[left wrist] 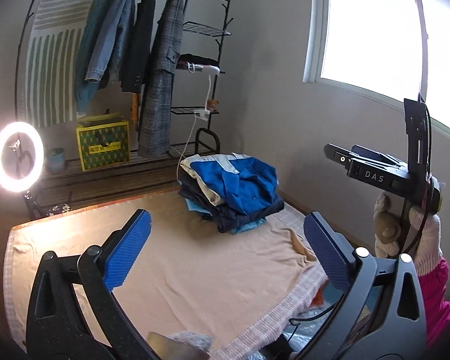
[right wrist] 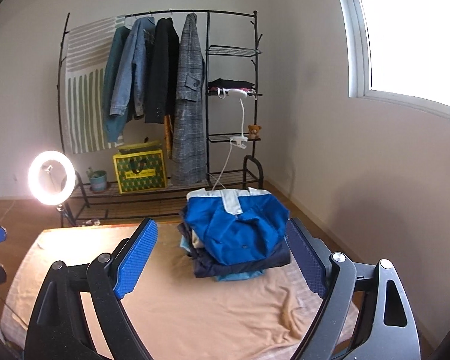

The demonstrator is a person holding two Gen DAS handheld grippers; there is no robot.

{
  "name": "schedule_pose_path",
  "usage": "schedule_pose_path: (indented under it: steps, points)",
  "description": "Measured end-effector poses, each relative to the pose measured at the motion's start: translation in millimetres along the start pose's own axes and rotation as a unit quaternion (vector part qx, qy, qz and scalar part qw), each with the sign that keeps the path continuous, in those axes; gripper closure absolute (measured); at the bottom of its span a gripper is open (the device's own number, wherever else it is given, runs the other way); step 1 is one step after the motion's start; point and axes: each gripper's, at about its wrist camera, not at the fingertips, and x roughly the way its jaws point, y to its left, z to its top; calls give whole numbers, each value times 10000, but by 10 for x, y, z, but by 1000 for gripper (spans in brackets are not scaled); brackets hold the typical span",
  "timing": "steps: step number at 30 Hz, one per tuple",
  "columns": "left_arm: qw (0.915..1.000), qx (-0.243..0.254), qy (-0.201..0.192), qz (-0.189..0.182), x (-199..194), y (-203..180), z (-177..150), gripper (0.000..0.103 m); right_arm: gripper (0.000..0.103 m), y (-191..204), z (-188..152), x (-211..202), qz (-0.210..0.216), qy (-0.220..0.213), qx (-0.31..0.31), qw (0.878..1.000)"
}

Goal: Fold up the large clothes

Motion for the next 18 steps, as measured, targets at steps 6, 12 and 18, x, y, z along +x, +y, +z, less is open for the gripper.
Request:
schedule_pose_path:
  steps: [6, 12, 18]
  points:
    - [9997, 135, 105, 180, 230, -8, -71, 0, 16, 57, -62, 122, -27, -134, 115, 9998]
    - [9989, 124, 350, 276, 474, -17, -208, 0, 15, 53, -288, 308, -147, 73, 132, 9998]
    - [9974, 203, 451, 525, 590, -12, -321, 0, 15, 15, -474, 485, -202, 446, 102, 9987]
